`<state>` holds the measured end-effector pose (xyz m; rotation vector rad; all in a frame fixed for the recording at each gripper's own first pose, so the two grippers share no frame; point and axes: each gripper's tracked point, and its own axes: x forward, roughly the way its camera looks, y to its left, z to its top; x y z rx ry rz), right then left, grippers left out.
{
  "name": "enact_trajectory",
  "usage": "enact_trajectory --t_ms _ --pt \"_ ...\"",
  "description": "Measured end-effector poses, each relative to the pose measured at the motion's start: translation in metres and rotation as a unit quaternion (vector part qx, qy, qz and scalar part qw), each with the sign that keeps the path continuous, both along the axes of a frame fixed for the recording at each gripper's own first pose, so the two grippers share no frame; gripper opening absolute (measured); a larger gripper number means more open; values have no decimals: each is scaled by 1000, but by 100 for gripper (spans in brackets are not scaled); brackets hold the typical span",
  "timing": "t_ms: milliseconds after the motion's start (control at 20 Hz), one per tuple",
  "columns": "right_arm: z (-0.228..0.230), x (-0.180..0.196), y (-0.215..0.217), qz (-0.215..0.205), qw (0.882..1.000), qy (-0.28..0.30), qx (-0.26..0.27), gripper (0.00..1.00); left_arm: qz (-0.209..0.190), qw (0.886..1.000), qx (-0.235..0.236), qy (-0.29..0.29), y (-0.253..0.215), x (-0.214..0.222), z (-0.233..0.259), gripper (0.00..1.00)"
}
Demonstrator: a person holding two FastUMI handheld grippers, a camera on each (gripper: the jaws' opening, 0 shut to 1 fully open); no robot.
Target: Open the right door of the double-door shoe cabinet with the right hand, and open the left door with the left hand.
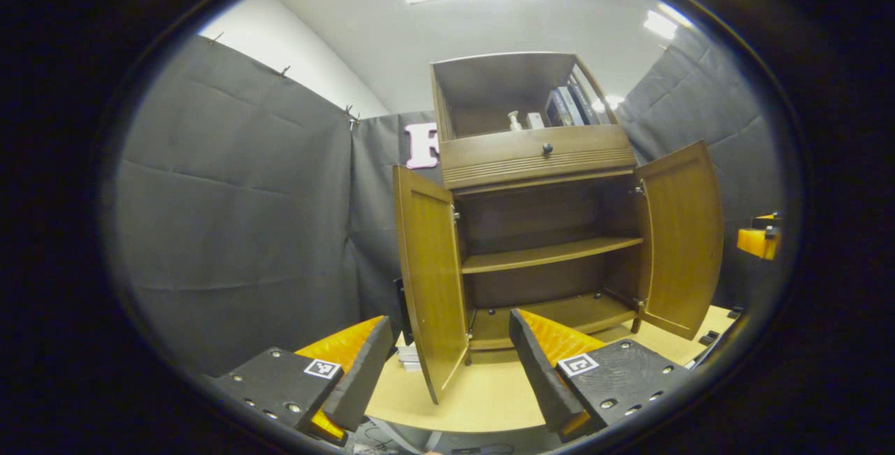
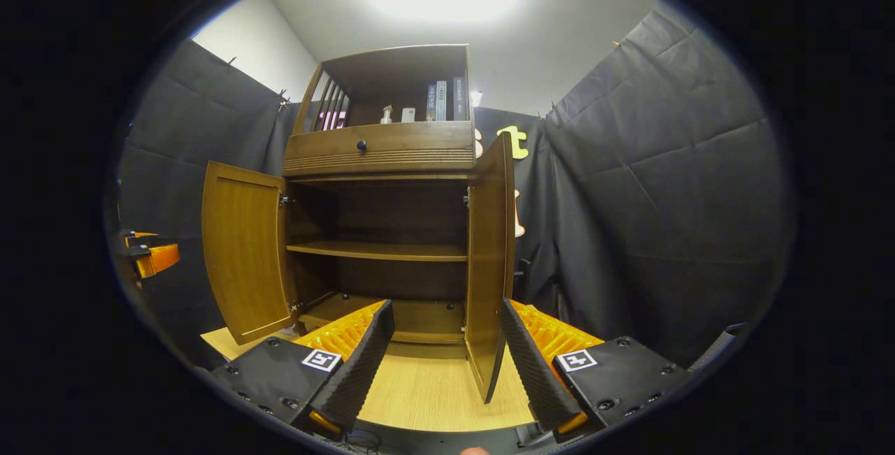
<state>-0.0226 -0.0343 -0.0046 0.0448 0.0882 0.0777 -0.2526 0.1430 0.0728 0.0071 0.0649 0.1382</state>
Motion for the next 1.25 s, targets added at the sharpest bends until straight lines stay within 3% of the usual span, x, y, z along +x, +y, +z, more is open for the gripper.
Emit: enact_trajectory --t_ms 1250 --pt "8 -1 2 4 1000 -13 -2 94 5 1000 14 -15 2 -5 3 99"
